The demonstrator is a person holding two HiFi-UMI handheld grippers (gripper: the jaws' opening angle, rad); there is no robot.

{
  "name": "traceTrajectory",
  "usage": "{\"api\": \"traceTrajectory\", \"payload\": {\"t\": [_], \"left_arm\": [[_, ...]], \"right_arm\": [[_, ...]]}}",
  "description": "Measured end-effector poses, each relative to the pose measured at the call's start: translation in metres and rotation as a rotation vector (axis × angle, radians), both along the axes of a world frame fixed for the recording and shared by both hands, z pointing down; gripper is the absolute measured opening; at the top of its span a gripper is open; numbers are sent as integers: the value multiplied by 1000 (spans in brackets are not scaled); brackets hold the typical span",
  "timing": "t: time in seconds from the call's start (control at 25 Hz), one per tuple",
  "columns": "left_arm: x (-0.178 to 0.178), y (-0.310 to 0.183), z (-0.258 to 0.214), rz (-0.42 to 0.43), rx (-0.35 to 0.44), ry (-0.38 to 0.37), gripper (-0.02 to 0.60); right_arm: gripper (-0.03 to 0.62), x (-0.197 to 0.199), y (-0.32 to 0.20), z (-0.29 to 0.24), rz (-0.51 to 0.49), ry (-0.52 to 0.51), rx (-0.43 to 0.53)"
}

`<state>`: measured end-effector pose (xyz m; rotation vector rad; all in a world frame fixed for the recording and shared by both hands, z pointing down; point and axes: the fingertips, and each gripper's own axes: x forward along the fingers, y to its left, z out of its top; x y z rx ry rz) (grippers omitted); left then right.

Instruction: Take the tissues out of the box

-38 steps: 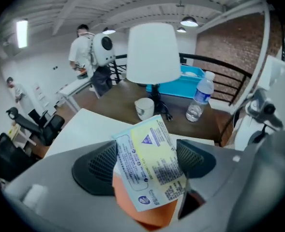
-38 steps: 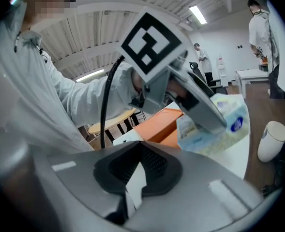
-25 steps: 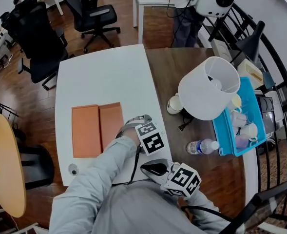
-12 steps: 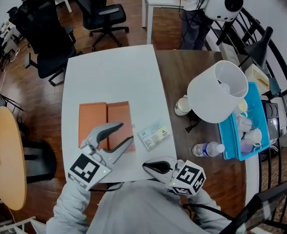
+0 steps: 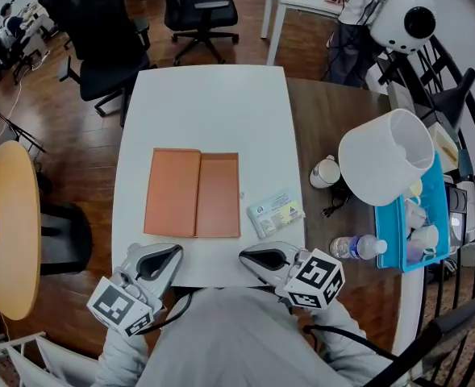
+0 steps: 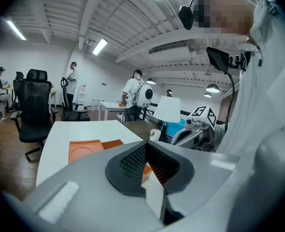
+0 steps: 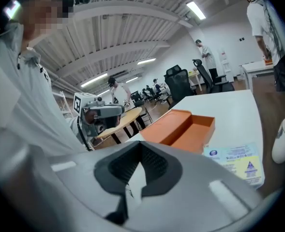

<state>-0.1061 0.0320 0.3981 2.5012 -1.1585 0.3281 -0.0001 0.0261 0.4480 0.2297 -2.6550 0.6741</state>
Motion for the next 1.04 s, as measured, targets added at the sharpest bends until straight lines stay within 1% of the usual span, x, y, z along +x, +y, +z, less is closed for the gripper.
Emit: {"api": "traceTrajectory", "payload": {"t": [0.12,0.32,0.44,0.68,0.84,1.04], "left_arm": [[1,3,1,4,15,-14,15],[-8,4,-2,5,32,-20,15],[-13,5,-2,0,30,-11,15],[-18,6,4,10,26,-63,15],[-21,8,3,0,21,-65,15],[-29,16,0,7,22,-81,15]], "right_arm": [[3,-5,2,3,6,10,3],[3,-17,6,3,14,23,15],[3,-21,9,4,20,30,14],[3,-27,14,5,36,40,12],[3,-30,18,3,41,44,13],[2,-39,28,-2,42,46,12]]}}
